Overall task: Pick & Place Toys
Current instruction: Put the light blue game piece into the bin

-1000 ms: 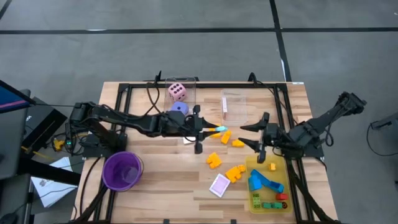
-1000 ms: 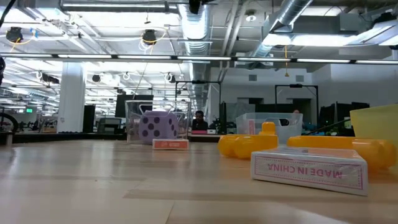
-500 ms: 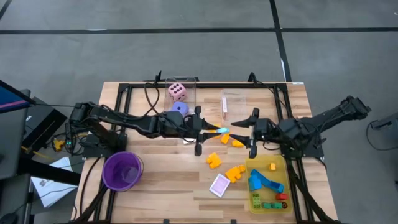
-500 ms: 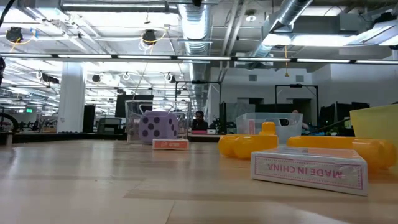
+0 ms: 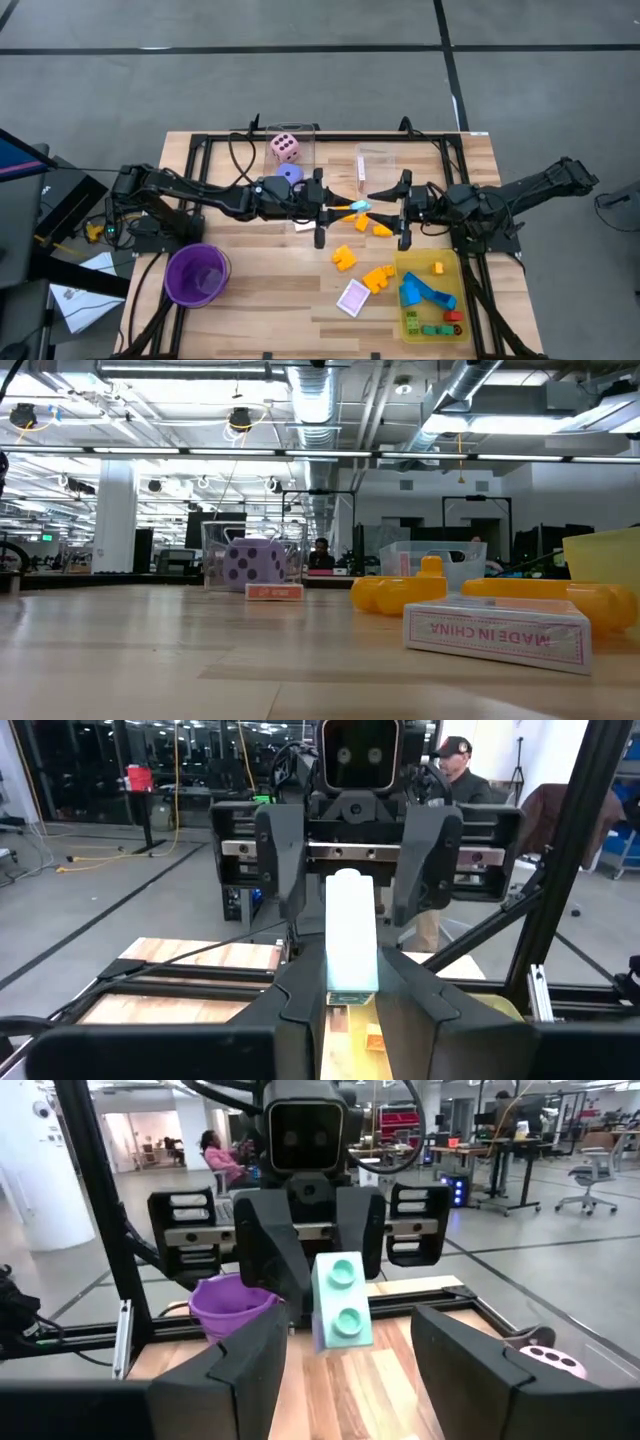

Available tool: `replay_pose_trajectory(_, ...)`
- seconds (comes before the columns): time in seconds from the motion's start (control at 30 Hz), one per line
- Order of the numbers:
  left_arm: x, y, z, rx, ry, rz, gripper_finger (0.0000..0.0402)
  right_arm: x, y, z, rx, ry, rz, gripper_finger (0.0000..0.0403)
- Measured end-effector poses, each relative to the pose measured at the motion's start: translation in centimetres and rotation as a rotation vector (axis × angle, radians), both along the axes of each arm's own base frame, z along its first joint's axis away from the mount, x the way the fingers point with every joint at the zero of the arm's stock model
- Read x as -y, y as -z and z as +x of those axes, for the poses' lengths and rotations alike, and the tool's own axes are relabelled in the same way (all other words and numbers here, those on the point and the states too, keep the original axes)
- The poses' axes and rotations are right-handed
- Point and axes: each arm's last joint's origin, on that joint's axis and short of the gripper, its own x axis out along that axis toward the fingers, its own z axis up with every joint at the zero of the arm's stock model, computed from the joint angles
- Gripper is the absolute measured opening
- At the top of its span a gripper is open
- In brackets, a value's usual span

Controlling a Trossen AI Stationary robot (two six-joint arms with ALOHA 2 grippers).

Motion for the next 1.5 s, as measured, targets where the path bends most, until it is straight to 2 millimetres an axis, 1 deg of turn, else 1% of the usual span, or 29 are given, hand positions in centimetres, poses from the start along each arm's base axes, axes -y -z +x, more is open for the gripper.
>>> replay_pose_trajectory(0.23, -0.1, 0.0, 0.0, 0.005, -0.003, -0.017, 0.0062, 0.4, -0.4, 0.1, 0.024, 0.013, -0.001, 0.0207)
replay_pose_trajectory(0.33, -0.1, 0.0, 0.0, 0.005, -0.003, -0.017, 0.0062, 0.5, -0.7, 0.1, 0.031, -0.008, 0.001, 0.0207)
replay_pose_trajectory(0.97, -0.1, -0.3, 0.0, 0.035, -0.003, -0.030, 0.0062, 0.7, -0.6, 0.2, 0.023, -0.016, 0.006, 0.0207)
replay_pose_trajectory(1.1, -0.1, -0.3, 0.0, 0.035, -0.003, -0.030, 0.0062, 0.6, -0.3, 0.7, 0.012, -0.016, 0.006, 0.0207)
replay_pose_trajectory(1.23, -0.1, -0.3, 0.0, 0.036, -0.003, -0.030, 0.0063, 0.3, -0.3, 1.9, -0.011, -0.035, 0.001, 0.0207)
replay_pose_trajectory(1.3, -0.1, -0.3, 0.0, 0.035, -0.003, -0.030, 0.0063, 0.3, -0.6, 2.3, -0.007, -0.039, 0.002, 0.0207)
replay_pose_trajectory(1.5, -0.1, -0.2, 0.0, 0.027, -0.002, -0.037, 0.0063, 0.7, -1.1, 2.4, 0.006, -0.041, 0.017, 0.0207)
